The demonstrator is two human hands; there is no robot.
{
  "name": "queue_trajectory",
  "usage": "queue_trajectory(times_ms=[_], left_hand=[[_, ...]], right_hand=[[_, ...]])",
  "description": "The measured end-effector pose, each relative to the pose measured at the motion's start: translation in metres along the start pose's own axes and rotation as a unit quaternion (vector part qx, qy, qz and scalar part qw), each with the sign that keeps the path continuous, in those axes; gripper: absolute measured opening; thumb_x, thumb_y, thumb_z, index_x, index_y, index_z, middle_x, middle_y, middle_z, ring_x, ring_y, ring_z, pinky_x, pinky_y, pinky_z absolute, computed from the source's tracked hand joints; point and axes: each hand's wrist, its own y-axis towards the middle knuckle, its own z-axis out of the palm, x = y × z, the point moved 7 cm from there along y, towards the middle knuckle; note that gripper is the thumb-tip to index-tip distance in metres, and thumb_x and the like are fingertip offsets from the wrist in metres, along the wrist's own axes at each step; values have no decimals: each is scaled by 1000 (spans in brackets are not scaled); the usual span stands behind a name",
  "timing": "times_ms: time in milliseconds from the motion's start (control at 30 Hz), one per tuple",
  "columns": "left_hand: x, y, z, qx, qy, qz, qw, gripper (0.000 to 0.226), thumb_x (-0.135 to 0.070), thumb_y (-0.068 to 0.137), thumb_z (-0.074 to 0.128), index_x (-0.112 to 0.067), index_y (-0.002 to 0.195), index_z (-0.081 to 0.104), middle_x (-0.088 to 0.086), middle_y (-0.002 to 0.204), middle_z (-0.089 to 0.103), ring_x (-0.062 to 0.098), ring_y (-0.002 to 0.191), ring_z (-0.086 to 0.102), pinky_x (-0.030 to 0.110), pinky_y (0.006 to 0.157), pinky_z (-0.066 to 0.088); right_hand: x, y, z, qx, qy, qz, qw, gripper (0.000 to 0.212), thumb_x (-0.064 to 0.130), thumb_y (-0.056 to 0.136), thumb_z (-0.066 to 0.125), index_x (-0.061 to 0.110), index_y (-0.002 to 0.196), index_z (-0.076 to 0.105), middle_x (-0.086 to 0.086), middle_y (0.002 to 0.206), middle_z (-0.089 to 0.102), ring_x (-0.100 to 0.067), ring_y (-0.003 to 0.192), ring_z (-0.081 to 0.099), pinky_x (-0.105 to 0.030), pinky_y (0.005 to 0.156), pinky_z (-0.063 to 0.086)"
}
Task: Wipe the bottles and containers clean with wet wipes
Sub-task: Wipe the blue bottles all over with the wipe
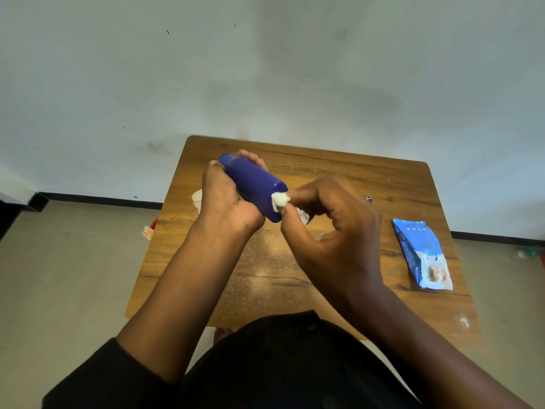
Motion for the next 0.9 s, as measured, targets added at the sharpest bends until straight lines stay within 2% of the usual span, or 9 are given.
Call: queue_trajectory(times_ms=[133, 300, 400, 500, 567, 633, 767, 833, 900], left_hand=[[-5, 3, 2, 34, 70, 33, 996, 34, -41, 110, 47, -11, 105, 63, 2, 75, 63, 15, 58, 62, 24, 65, 56], [-12, -3, 9, 69, 143, 80, 984, 44, -51, 110, 42, -13, 100, 62, 2, 80, 61, 14, 63, 59, 26, 62, 54], [-17, -4, 9, 56, 140, 95, 984, 45, -51, 110, 41, -13, 100, 62, 2, 78, 62, 14, 61, 59, 24, 60, 55], [-17, -2, 9, 64, 108, 70, 990, 46, -52, 110, 41, -14, 94, 62, -1, 76, 62, 13, 59, 60, 22, 57, 55], [-19, -1, 11, 89, 106, 62, 988, 45, -52, 110, 42, -13, 101, 62, -1, 77, 62, 14, 61, 61, 23, 58, 56], [-21, -4, 16, 137, 140, 76, 978, 44, -53, 109, 41, -13, 112, 60, 0, 81, 63, 15, 66, 62, 26, 62, 57], [-27, -13, 25, 229, 295, 175, 911, 47, -48, 109, 45, -6, 128, 55, 6, 89, 64, 21, 74, 64, 35, 70, 57], [-24, -18, 29, 268, 401, 232, 845, 37, -30, 107, 52, -3, 131, 56, 7, 91, 66, 23, 77, 66, 39, 73, 59], [-17, -25, 32, 302, 503, 284, 759, 32, -19, 104, 58, -3, 131, 59, 7, 94, 71, 23, 84, 70, 40, 81, 61]], right_hand=[[1, 19, -11, -14, 1, -1, 1000, 9, 6, 91, 75, 7, 100, 76, 1, 91, 72, -11, 83, 65, -30, 69, 55], [-2, 23, -13, 32, 13, 5, 999, 14, 10, 92, 78, 15, 104, 79, 6, 96, 74, -11, 89, 68, -28, 73, 57], [4, 6, -4, 75, -19, -36, 996, 17, 9, 89, 79, 14, 106, 79, 2, 101, 70, -9, 90, 64, -21, 73, 51], [5, -8, -1, 98, -32, -66, 993, 15, 7, 88, 80, 13, 101, 80, 1, 99, 69, -8, 89, 63, -22, 74, 50], [2, -16, 3, 130, -37, -78, 988, 14, 7, 89, 79, 13, 102, 80, 2, 99, 71, -8, 91, 65, -25, 75, 52], [-4, -18, -3, 115, -15, -64, 991, 14, 5, 89, 79, 11, 101, 80, 1, 97, 71, -9, 90, 66, -23, 75, 52], [-19, -3, -34, 23, 12, 30, 999, 15, 12, 94, 76, 23, 105, 75, 10, 95, 72, -9, 88, 68, -17, 74, 53], [-26, 8, -43, 2, 25, 71, 997, 15, 19, 96, 74, 27, 108, 73, 15, 99, 74, -9, 92, 72, -19, 75, 58], [-28, 20, -49, -4, 19, 77, 997, 13, 20, 98, 74, 26, 109, 73, 16, 101, 74, -7, 95, 73, -18, 78, 60]])
